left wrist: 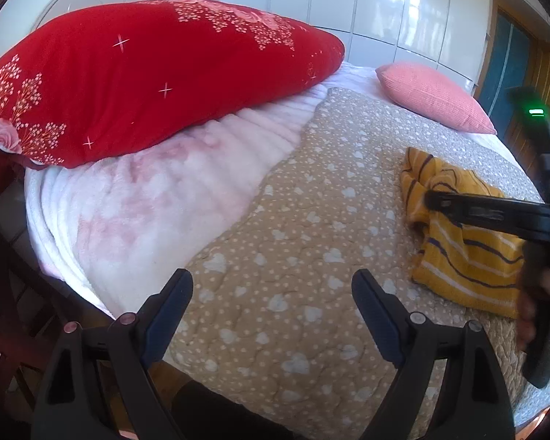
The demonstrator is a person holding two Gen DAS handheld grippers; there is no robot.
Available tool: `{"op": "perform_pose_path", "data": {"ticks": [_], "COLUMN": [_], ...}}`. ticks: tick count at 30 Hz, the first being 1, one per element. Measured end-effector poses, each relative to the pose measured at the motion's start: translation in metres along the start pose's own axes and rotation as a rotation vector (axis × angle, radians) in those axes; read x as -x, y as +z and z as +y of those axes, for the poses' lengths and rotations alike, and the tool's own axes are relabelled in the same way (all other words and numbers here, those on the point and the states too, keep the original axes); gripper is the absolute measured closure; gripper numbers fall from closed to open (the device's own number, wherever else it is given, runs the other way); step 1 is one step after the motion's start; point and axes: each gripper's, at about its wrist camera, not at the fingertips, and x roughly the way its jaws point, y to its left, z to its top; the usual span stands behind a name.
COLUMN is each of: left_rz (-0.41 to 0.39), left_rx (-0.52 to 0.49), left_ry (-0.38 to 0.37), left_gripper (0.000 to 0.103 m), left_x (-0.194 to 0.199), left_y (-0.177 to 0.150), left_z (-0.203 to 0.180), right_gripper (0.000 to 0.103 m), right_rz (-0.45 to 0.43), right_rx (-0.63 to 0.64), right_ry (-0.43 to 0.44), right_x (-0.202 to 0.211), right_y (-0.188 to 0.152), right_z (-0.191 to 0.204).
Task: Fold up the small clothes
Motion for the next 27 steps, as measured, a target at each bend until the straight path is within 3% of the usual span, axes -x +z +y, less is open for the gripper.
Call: {"op": "perform_pose_path", "data": {"ticks": [4, 6, 8, 11, 13, 19, 22, 27], "left_rz": [-0.010, -0.014, -0.020, -0.029, -0.036, -0.041, -0.028, 0.020], "left_rx": [0.023, 0.031, 0.036, 0.036, 0.029, -0.026, -0.054, -0.078], "left_ry": [-0.003, -0.003, 0.000, -0.002, -0.012, -0.087, -0.124, -0.204], "left_gripper": [0.015, 0.015, 0.015, 0.015, 0.015, 0.015, 0.015, 0.015], "left_x": [0.006, 0.009, 0.013, 0.018, 0.023, 0.040, 0.044, 0.044], "left_y": [0.001, 0.001, 0.002, 0.005, 0.006, 0.010, 0.010, 0.008], "left_z": [0.013, 0.017, 0.020, 0.019, 0.013, -0.025, -0.048, -0.083], "right_gripper": [0.023, 0.026, 0.051, 0.073, 0.077, 0.079, 0.079, 0.082], "right_rz": [0.086, 0.069, 0.047, 0.020, -0.015, -0.157, -0.220, -0.293], "right_rx": [0.053, 0.102, 0.099, 0.011, -0.076, -0.278, -0.363, -0.526], "right_ry": [-0.213, -0.283, -0.306, -0.192, -0.093, 0.104, 0.145, 0.154], "right_x": [-0.052, -0.060, -0.054, -0.032, -0.012, 0.059, 0.090, 0.136], "right_y": [0.009, 0.006, 0.006, 0.009, 0.013, 0.007, -0.004, -0.055], "right_z": [0.028, 0.037, 0.035, 0.008, -0.016, -0.082, -0.122, -0.213]}}
